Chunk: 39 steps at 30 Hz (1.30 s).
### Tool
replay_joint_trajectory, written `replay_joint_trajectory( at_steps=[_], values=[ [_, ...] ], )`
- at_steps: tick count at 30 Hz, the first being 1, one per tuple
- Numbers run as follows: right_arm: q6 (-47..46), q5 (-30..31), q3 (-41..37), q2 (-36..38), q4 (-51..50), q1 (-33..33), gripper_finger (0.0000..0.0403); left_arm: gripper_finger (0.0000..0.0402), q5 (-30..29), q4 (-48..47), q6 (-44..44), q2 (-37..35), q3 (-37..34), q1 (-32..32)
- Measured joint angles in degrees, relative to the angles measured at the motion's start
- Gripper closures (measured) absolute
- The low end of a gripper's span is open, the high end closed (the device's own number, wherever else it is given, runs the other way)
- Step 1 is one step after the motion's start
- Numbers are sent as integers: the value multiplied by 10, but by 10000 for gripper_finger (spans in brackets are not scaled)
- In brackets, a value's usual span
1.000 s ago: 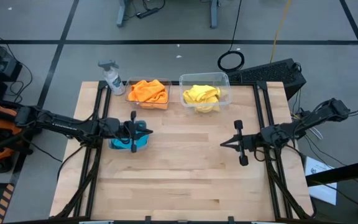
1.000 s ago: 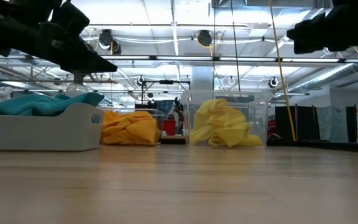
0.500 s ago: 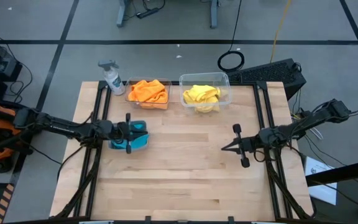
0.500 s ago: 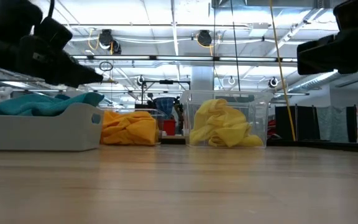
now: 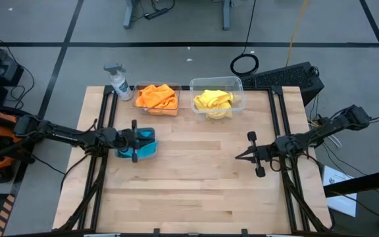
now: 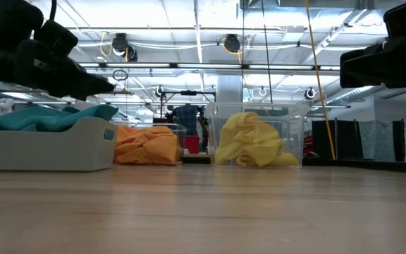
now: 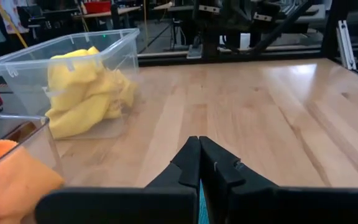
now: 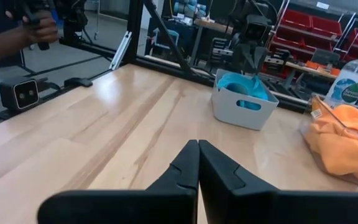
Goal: Sort microfiber towel by color & place in baskets
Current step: Return to Home Position
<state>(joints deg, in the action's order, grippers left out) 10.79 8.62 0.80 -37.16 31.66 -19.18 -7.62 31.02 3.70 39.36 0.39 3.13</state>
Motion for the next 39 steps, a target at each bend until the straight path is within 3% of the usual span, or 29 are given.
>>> replay_joint_trajectory(
  at_steps=[22, 32, 39],
  values=[
    [-1, -13, 0, 260, -266, 24, 403, 394, 0, -33, 5, -55, 0, 0],
    [45, -13, 1, 352, -293, 27, 403, 394, 0, -112, 0, -115, -1, 0],
    [64, -31, 1, 366, -298, 57, 403, 394, 18, -166, 6, -168, -1, 0]
  ],
)
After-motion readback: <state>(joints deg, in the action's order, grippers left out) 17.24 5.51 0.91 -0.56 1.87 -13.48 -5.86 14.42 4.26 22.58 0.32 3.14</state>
